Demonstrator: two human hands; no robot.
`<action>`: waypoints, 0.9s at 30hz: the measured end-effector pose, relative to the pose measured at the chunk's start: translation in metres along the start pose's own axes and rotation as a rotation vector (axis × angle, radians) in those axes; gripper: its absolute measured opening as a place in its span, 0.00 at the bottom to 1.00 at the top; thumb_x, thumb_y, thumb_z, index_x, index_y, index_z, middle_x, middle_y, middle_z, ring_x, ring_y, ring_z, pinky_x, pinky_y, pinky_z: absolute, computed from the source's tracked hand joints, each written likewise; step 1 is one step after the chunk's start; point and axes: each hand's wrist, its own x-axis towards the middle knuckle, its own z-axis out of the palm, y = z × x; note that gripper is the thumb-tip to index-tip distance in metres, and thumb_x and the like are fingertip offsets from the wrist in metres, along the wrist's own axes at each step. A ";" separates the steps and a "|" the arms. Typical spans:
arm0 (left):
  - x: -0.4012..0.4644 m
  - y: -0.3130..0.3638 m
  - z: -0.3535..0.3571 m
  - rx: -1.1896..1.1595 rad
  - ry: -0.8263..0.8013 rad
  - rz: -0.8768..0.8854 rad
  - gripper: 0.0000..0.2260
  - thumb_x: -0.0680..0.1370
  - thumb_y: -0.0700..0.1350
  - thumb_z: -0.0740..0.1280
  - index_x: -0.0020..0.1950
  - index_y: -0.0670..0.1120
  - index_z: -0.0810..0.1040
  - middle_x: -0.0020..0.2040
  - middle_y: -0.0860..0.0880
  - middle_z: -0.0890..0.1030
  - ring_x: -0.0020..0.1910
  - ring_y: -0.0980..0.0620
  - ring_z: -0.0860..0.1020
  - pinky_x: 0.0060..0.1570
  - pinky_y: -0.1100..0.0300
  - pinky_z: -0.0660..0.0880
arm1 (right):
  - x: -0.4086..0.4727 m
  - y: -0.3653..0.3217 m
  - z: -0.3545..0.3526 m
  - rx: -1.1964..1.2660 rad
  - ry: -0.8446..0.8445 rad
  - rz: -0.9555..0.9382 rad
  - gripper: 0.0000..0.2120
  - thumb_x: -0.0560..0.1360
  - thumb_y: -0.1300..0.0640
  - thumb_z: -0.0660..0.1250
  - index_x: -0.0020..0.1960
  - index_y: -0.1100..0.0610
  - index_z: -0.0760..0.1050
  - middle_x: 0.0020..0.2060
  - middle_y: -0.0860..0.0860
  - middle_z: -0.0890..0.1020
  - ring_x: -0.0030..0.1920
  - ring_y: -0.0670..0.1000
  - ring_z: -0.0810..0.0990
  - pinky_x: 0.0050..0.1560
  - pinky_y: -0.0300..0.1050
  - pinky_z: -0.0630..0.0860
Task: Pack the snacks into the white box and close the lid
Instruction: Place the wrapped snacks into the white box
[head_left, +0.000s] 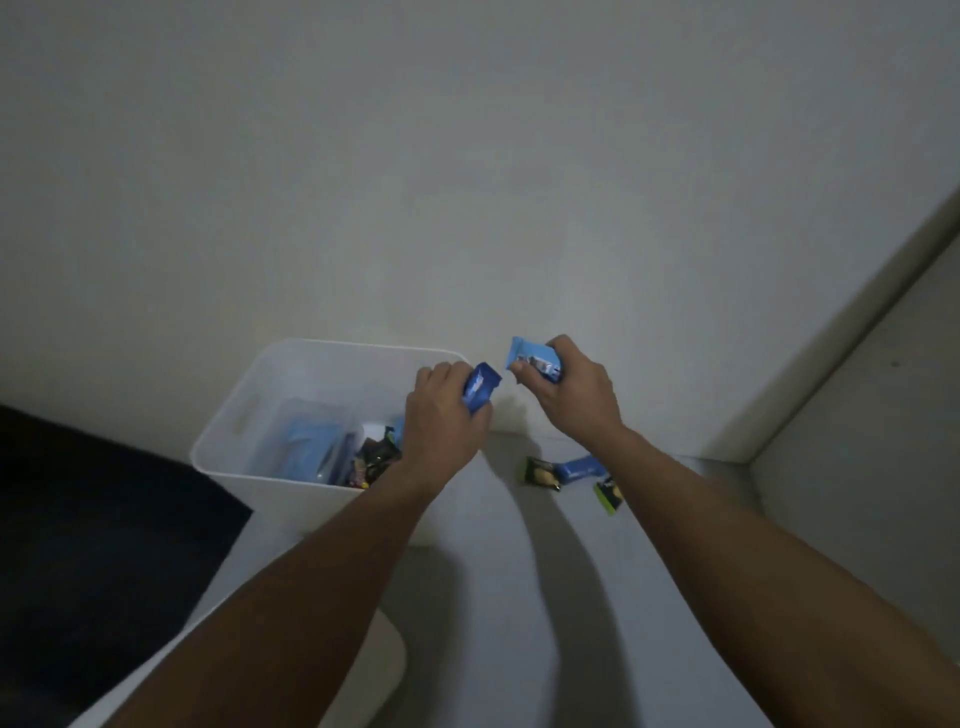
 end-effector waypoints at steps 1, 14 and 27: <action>0.001 -0.010 -0.014 -0.002 0.007 -0.068 0.07 0.70 0.46 0.62 0.43 0.43 0.73 0.41 0.44 0.76 0.44 0.41 0.72 0.41 0.48 0.72 | 0.005 -0.017 0.008 0.011 -0.028 0.006 0.19 0.72 0.35 0.65 0.47 0.51 0.69 0.38 0.51 0.79 0.38 0.55 0.78 0.35 0.48 0.72; -0.006 -0.117 -0.077 -0.211 -0.347 -0.792 0.35 0.72 0.70 0.59 0.67 0.45 0.70 0.64 0.42 0.76 0.60 0.40 0.75 0.62 0.48 0.72 | 0.030 -0.145 0.101 -0.001 -0.433 0.285 0.35 0.77 0.33 0.50 0.66 0.62 0.70 0.60 0.62 0.76 0.53 0.63 0.80 0.54 0.56 0.80; 0.011 -0.073 -0.062 -0.235 -0.051 -0.439 0.23 0.80 0.58 0.54 0.62 0.42 0.76 0.61 0.43 0.78 0.62 0.44 0.73 0.64 0.48 0.69 | 0.035 -0.079 0.051 0.253 -0.130 0.451 0.23 0.80 0.41 0.53 0.52 0.61 0.74 0.50 0.59 0.80 0.44 0.57 0.83 0.43 0.54 0.83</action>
